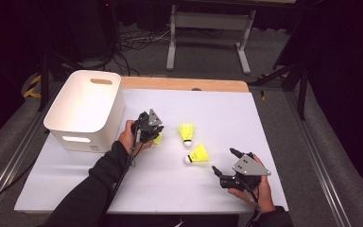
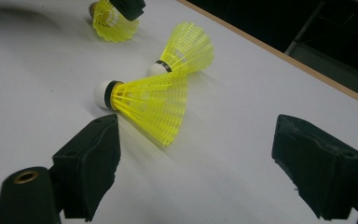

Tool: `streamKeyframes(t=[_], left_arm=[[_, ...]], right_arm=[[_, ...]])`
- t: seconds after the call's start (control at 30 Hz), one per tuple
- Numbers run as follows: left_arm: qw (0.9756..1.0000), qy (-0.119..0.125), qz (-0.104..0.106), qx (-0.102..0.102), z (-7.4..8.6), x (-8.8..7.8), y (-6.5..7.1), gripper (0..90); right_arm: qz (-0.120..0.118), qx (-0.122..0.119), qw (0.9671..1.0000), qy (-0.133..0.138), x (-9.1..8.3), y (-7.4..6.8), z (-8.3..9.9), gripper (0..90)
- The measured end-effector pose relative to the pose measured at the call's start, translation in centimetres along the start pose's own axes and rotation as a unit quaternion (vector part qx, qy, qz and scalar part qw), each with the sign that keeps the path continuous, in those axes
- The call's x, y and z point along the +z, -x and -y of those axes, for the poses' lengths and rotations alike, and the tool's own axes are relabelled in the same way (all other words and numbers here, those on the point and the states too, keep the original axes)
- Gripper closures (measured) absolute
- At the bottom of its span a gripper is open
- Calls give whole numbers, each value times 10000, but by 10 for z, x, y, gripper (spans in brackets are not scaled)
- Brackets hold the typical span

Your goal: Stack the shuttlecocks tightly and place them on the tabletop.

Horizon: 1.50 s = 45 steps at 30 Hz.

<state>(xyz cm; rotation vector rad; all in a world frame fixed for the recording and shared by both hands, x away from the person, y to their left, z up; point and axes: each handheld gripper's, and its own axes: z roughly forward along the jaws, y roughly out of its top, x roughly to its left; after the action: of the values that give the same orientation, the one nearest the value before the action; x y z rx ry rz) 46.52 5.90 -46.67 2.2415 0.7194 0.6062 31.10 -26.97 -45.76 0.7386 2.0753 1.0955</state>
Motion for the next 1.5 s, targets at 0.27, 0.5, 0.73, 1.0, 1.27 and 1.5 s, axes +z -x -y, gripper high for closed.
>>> streamKeyframes(t=[0.27, 0.5, 0.73, 1.0, 1.27, 1.5], left_arm=[[9999, 71, -81, -37, -1, -1, -1, 652], [9999, 65, -114, -54, -1, -5, -1, 619], [9999, 114, 1, -48, -2, -12, 0, 606], [9998, 199, 91, 3, -4, -24, 4, 606], [9981, 516, 144, 298, -6, -52, 11, 606], [9911, 1094, 181, 740, 13, -99, 25, 572]], right_arm=[[-21, 7, 10000, 9, 0, 0, 0, 159], [-35, 12, 10000, 12, 0, 0, 0, 156], [-36, 24, 10000, 17, -1, 0, 0, 154], [-24, 37, 10000, 52, -3, 1, -1, 155], [-49, 54, 10000, 64, -3, 1, -1, 154], [-103, 121, 9998, 81, -3, 2, 0, 154]])
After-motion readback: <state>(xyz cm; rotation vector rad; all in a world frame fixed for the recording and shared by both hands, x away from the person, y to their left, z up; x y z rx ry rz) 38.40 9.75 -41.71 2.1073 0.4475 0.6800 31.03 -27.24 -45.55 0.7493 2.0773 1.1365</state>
